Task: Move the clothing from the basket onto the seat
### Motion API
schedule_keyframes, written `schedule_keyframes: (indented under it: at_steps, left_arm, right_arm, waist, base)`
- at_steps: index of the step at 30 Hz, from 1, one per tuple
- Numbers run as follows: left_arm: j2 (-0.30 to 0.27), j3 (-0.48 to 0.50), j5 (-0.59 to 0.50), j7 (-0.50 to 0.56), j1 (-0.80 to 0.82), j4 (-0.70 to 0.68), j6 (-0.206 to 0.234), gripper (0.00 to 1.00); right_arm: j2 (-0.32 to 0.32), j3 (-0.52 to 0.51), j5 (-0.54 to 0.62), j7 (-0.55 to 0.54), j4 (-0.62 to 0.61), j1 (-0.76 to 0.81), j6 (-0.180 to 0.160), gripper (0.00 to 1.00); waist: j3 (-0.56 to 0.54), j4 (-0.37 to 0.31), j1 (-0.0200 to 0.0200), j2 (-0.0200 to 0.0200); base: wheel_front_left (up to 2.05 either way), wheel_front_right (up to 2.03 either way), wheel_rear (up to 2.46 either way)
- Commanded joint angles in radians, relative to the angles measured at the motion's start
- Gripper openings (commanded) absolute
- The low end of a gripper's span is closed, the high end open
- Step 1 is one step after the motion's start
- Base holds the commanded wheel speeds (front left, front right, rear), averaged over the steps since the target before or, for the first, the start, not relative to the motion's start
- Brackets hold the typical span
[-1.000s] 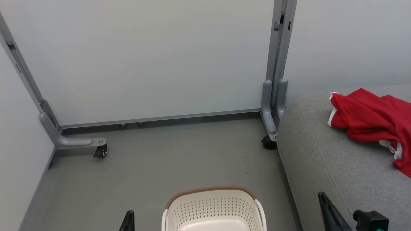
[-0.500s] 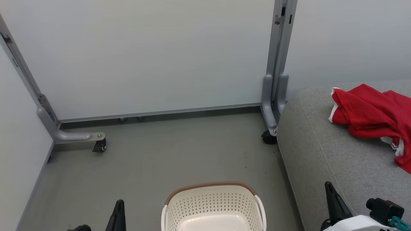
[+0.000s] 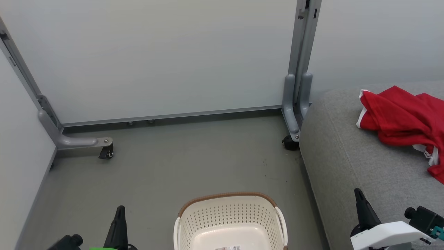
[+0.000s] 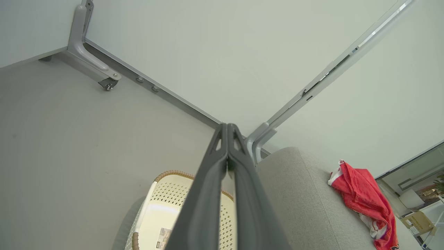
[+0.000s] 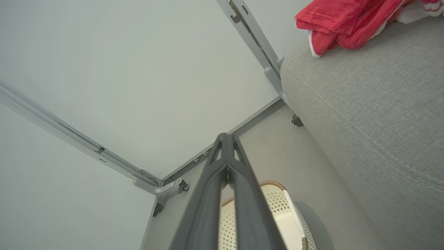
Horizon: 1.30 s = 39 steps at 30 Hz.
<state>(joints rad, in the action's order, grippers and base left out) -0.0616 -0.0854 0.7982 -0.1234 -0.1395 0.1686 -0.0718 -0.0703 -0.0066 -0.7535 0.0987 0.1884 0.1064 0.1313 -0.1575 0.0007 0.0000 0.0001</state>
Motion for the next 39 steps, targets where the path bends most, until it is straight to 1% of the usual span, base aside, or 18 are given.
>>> schedule_keyframes:
  at_steps: [1, 17, 39]
  left_arm:
    - [-0.010, 0.012, 0.037, 0.009, 0.040, -0.008, -0.008, 0.00]
    - [-0.012, 0.049, 0.237, 0.058, 0.094, 0.011, -0.021, 0.00]
    - [-0.012, 0.096, 0.463, 0.117, 0.156, 0.036, -0.036, 0.00]
  right_arm:
    - [0.000, -0.007, -0.038, -0.008, -0.008, -0.037, 0.000, 0.00]
    - [0.005, -0.033, -0.240, -0.059, 0.007, -0.083, 0.000, 0.00]
    - [0.010, -0.062, -0.473, -0.118, 0.026, -0.136, 0.000, 0.00]
  waist:
    - [0.003, 0.000, 0.0000, -0.0001]
    - [0.032, 0.000, 0.0000, -0.0001]
    - [0.072, 0.000, 0.0000, -0.0001]
  base:
    - [0.00, 0.00, 0.00]
    - [0.00, 0.00, 0.00]
    - [0.00, 0.00, 0.00]
